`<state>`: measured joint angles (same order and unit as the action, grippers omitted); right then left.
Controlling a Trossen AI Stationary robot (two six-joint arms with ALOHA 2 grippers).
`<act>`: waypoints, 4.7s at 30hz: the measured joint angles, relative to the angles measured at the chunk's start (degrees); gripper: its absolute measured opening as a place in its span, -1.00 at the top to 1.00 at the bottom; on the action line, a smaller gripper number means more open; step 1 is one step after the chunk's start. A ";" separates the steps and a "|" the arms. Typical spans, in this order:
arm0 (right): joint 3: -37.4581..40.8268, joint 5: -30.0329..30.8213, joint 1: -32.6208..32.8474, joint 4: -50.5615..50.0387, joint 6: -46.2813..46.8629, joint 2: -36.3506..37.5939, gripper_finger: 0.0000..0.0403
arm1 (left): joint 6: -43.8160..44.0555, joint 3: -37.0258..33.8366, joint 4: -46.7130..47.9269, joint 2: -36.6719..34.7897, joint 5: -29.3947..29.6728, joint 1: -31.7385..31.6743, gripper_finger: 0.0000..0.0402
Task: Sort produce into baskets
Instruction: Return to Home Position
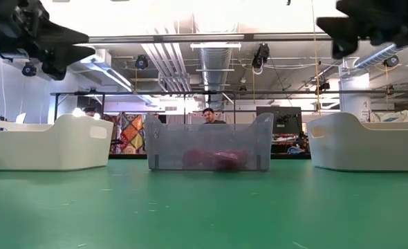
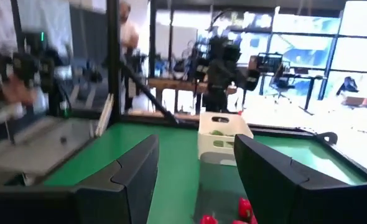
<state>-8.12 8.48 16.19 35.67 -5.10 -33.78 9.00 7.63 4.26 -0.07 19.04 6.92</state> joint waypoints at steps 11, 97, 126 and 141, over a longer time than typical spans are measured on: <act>7.38 0.56 -0.38 -27.79 12.59 27.70 0.02 | -2.62 -7.03 -8.38 1.16 -1.23 -0.07 0.17; 7.52 0.58 -10.12 -33.41 8.09 28.37 0.66 | -9.97 -5.46 -8.12 5.19 1.41 -0.27 0.17; 7.52 0.58 -10.12 -33.41 8.09 28.37 0.66 | -9.97 -5.43 -8.08 5.19 1.41 -0.28 0.17; 7.52 0.59 -10.11 -33.41 8.09 28.38 0.66 | -9.97 -5.43 -8.08 5.19 1.41 -0.28 0.17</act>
<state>-0.60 9.07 6.08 2.26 2.98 -5.40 -0.97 2.20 -3.81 5.13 20.45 6.63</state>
